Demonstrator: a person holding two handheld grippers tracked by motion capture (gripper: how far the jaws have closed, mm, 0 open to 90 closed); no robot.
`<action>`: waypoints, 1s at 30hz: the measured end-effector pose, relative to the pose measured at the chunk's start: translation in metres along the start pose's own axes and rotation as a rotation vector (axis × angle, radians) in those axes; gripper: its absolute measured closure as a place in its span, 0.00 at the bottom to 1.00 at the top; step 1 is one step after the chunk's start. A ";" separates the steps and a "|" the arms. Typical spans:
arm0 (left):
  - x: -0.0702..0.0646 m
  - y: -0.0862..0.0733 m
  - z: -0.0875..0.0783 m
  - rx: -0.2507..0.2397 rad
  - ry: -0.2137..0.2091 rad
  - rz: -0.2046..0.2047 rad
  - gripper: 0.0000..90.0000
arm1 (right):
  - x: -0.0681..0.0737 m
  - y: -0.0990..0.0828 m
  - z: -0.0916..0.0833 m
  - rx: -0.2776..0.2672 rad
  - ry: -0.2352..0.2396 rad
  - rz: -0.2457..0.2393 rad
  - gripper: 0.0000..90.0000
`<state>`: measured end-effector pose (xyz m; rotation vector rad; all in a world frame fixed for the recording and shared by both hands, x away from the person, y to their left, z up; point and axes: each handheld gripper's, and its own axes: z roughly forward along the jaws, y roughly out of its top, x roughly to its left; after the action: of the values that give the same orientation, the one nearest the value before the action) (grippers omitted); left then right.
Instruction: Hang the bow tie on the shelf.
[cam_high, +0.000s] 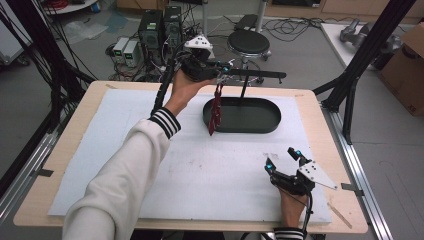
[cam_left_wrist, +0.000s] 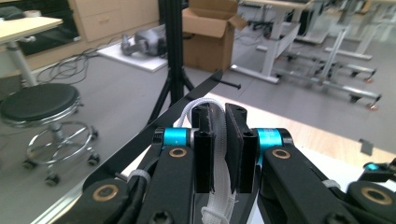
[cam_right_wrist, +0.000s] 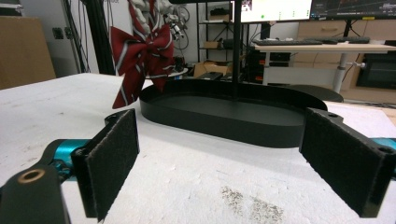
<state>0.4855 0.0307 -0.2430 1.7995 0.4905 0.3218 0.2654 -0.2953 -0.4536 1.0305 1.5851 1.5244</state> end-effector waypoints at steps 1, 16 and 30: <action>0.001 0.000 0.001 -0.008 -0.002 -0.004 0.91 | 0.000 0.000 0.000 0.000 0.000 0.001 0.12; 0.019 -0.006 0.011 -0.080 0.015 -0.011 0.91 | 0.000 0.000 0.000 0.001 -0.001 0.000 0.12; 0.034 -0.024 0.027 -0.025 0.049 -0.031 0.91 | 0.000 0.000 0.000 0.005 0.001 -0.003 0.12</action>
<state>0.5236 0.0294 -0.2744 1.7610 0.5462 0.3504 0.2652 -0.2951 -0.4534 1.0303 1.5907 1.5199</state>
